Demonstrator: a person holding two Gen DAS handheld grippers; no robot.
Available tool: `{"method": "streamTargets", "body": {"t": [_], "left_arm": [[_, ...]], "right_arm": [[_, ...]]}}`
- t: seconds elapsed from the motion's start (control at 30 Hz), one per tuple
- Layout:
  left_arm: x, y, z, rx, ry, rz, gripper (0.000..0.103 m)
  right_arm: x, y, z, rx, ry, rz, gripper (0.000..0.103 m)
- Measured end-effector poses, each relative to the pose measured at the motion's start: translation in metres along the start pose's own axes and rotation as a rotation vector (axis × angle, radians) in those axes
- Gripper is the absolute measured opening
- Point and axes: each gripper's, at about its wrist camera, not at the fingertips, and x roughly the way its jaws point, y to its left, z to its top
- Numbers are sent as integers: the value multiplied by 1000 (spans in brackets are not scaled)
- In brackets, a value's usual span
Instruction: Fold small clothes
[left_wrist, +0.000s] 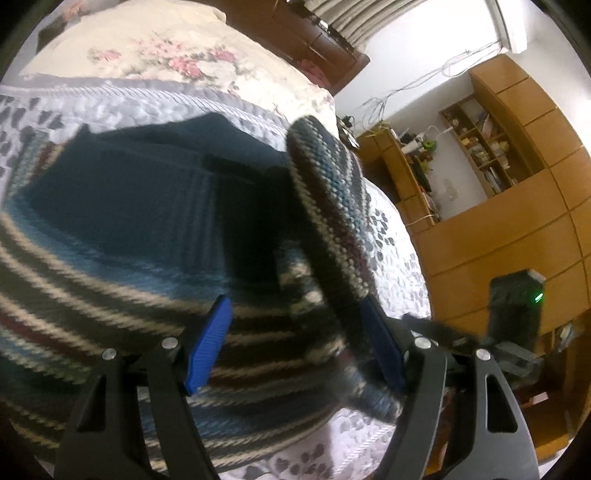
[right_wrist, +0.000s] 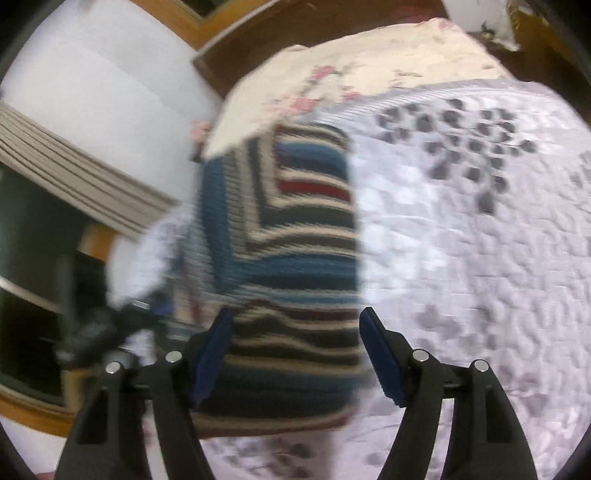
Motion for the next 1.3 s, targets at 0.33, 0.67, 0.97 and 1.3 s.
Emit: {"method": "streamTargets", "body": {"t": [0.33,0.67,0.97,1.3], "left_arm": [[38,-28,15,10,55,6,74],[64,-18,19,-24,62,17,31],[45,-28,21,-27,-19,-54,22],[-40,-27,25,25,-136,-105,22]], "right_arm": [[50,17,-30,-50,69,17,72],[25,-5,-41,7,9,47,73],[3,-31,-56,61,-43,52,74],[-2,-22,-55,52,-60,45,76]]}}
